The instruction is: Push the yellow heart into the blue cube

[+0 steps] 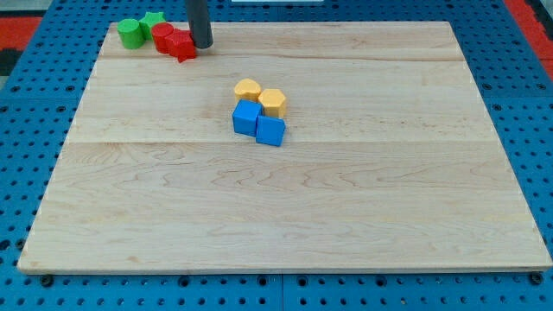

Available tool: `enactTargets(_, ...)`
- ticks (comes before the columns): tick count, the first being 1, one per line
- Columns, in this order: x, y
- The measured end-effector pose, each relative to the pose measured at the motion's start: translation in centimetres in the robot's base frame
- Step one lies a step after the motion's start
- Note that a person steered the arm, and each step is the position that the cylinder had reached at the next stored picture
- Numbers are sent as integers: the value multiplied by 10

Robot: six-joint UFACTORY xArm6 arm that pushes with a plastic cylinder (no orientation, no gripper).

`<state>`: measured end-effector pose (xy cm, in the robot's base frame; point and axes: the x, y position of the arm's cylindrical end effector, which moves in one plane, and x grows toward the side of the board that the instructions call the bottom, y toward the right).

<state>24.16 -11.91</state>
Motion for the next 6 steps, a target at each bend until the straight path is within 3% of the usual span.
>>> enactTargets(5, -5, 10)
enactTargets(6, -17, 46)
